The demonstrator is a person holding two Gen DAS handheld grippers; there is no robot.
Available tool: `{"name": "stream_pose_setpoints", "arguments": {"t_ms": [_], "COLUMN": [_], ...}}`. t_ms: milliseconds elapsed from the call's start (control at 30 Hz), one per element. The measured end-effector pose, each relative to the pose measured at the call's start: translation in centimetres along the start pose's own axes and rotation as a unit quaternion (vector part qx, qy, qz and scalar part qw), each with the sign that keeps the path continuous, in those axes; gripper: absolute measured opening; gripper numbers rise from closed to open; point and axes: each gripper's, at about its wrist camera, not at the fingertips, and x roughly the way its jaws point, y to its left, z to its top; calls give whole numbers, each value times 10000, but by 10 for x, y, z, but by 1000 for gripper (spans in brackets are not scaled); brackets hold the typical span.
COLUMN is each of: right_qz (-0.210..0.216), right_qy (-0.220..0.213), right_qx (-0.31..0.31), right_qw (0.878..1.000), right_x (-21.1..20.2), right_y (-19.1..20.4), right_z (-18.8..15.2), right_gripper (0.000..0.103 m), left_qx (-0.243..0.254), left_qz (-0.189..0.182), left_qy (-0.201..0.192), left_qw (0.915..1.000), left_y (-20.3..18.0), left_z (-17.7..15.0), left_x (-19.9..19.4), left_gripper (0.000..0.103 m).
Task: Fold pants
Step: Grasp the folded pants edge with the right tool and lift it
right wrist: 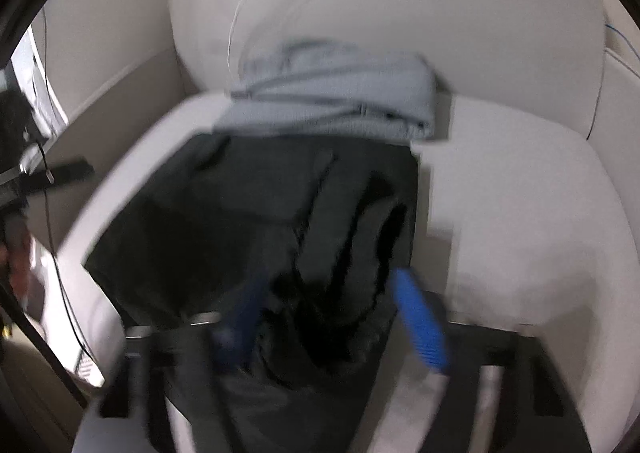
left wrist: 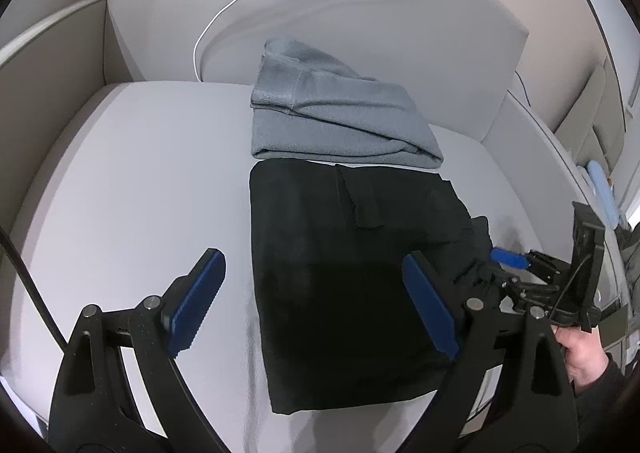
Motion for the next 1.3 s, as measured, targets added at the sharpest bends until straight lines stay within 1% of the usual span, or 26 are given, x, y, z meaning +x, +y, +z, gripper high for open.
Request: {"name": "stream_pose_setpoints", "arguments": {"t_ms": [67,200,300,500,633,700,733,767,800,833,867,900,933,967,1000,1067,1100,1167,1200,1233,1267,1300], "right_qz": [51,135,109,100,-212,-209,-178,-122,31,208,428,644,876,1166,1563,2009,2267,2734,2819,2797,2689,2537], "right_qy": [32,12,87,437,737,715,635,477,173,-71,-327,-532,-640,-648,-507,-408,-402,-156,-23,139,282,460], "right_qx": [-28,-7,-43,127,-84,-23,56,113,190,252,342,482,668,872,1152,1558,1774,2254,2419,2568,2656,2725], "right_qw": [10000,9999,9999,9989,9970,9972,9978,9987,9997,9994,9980,9953,9919,9872,9796,9663,9568,9350,9285,9250,9254,9270], "right_x": [2,-5,-11,-15,-12,-15,-22,-30,-45,-56,-66,-74,-77,-78,-73,-68,-65,-52,-45,-36,-30,-21], "right_y": [-3,-6,-4,-10,-9,-10,-10,-8,-5,-3,-2,0,-1,-1,-4,-9,-13,-19,-22,-24,-24,-26], "right_z": [-7,-14,-20,-30,-38,-37,-33,-28,-20,-15,-9,-3,2,6,9,9,7,0,-4,-9,-14,-18], "right_gripper": [53,44,40,39,39,40,40,42,53,60,78,90,91,91,91,91,90,90,88,86,80,79], "left_qx": [-38,-175,-202,-311,-322,-303,-289,-275,-269,-275,-284,-294,-303,-309,-313,-342,-369,-436,-454,-456,-438,-406], "left_qz": [-5,-72,-76,-105,-115,-131,-128,-127,-119,-111,-110,-115,-125,-131,-136,-145,-161,-227,-256,-261,-264,-264], "left_qy": [8,40,55,123,173,206,189,169,133,116,107,107,110,112,103,66,51,51,61,66,70,63], "left_qw": [10000,9998,9998,9994,9993,9992,9993,9994,9995,9995,9995,9994,9994,9994,9994,9993,9992,9988,9986,9986,9987,9988], "left_y": [0,6,9,15,15,14,13,13,13,12,12,13,13,14,14,16,17,18,18,18,17,16], "left_z": [1,2,2,3,3,2,2,3,4,4,4,4,4,4,4,5,6,7,8,8,8,8], "left_x": [0,1,0,2,5,6,6,5,3,3,3,3,3,2,2,0,-1,-1,-1,-1,-2,-2], "left_gripper": [89,89,89,89,89,89,89,89,89,89,89,89,89,89,89,89,89,89,89,89,89,89]}}
